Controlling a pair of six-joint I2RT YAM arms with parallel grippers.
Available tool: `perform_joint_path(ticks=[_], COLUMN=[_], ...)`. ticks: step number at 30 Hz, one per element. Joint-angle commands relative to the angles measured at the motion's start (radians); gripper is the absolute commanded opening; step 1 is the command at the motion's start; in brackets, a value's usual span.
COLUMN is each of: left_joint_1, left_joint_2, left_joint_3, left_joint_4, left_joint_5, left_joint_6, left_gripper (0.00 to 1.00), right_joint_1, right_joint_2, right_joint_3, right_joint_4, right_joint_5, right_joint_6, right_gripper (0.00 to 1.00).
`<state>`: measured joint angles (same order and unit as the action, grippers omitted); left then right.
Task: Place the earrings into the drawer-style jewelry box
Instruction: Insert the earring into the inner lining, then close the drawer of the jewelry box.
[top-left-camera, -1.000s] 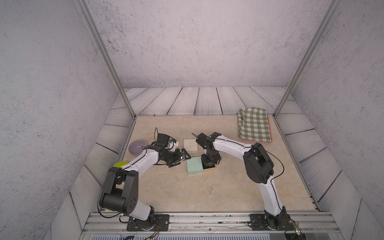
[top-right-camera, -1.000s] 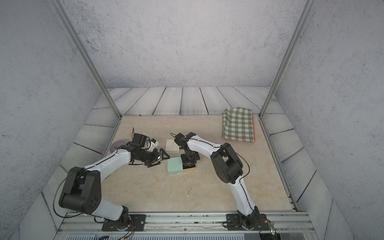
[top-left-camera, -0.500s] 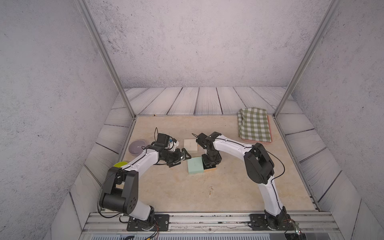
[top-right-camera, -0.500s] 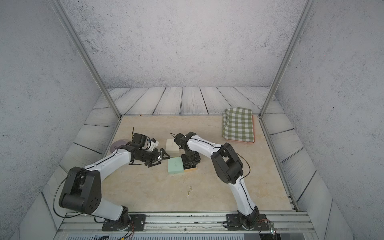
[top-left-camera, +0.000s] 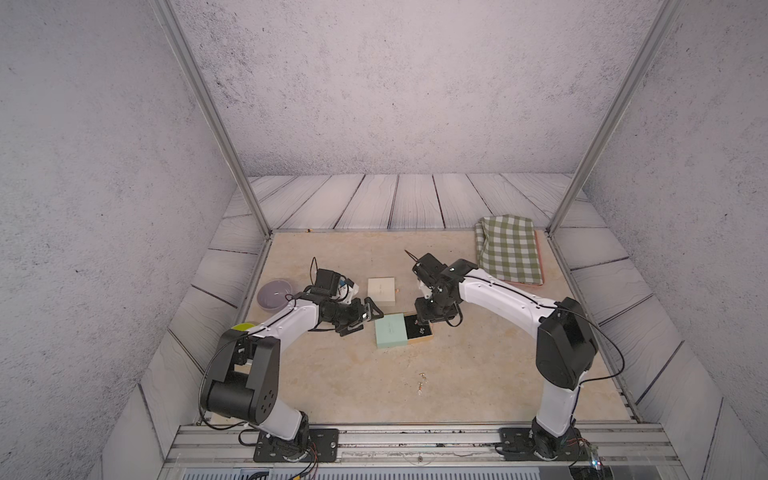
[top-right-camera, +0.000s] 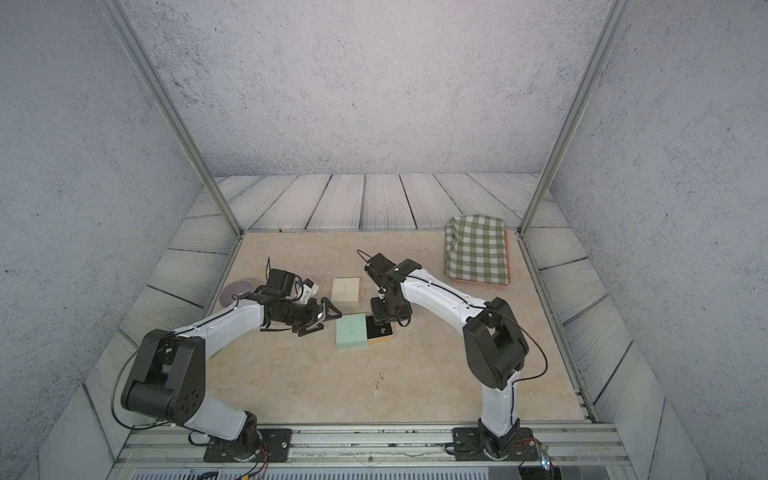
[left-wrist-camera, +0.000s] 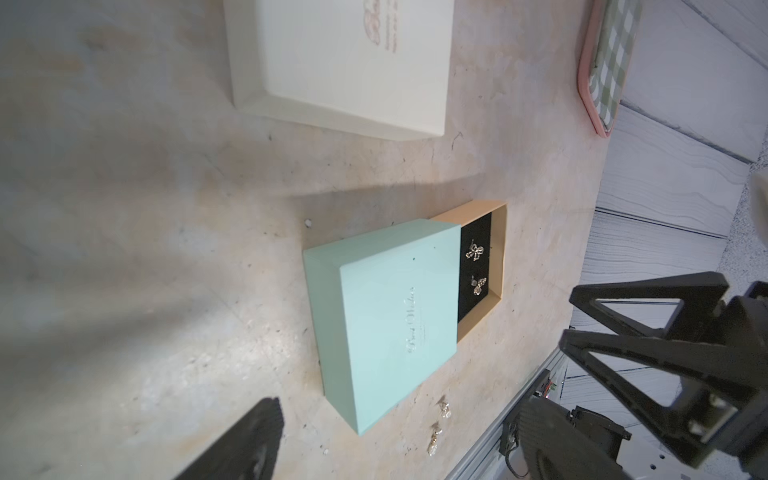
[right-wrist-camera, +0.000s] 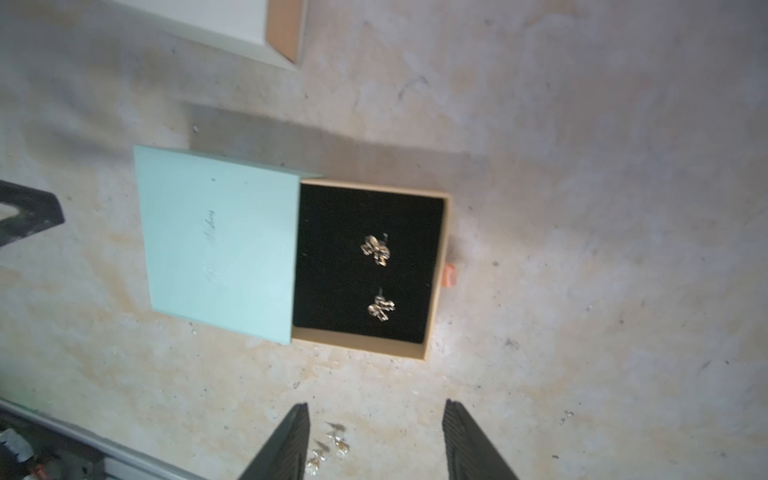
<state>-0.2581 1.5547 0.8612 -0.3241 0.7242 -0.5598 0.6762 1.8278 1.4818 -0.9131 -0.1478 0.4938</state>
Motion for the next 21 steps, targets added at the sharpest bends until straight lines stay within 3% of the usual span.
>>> perform_joint_path(ticks=[1, 5, 11, 21], left_joint_1=[-0.024, -0.066, -0.113, -0.141], left_joint_2=[0.053, 0.129, 0.165, 0.176], left_joint_3=[-0.03, -0.001, 0.032, 0.032], left_joint_4=[0.089, 0.136, 0.147, 0.179], left_joint_5=[0.021, 0.027, 0.009, 0.009], left_joint_6=[-0.067, -0.106, -0.125, -0.151], left_gripper=[0.92, 0.92, 0.92, 0.92], right_joint_1=[-0.089, -0.107, -0.135, -0.145], right_joint_2=[0.018, 0.032, 0.067, 0.056], right_joint_3=[-0.06, -0.147, -0.185, -0.251], right_joint_4=[0.154, 0.291, 0.279, 0.361], right_joint_5=[-0.225, -0.314, -0.293, -0.385], right_joint_6=[-0.046, -0.064, -0.097, -0.077], right_gripper=[0.57, 0.61, 0.61, 0.59])
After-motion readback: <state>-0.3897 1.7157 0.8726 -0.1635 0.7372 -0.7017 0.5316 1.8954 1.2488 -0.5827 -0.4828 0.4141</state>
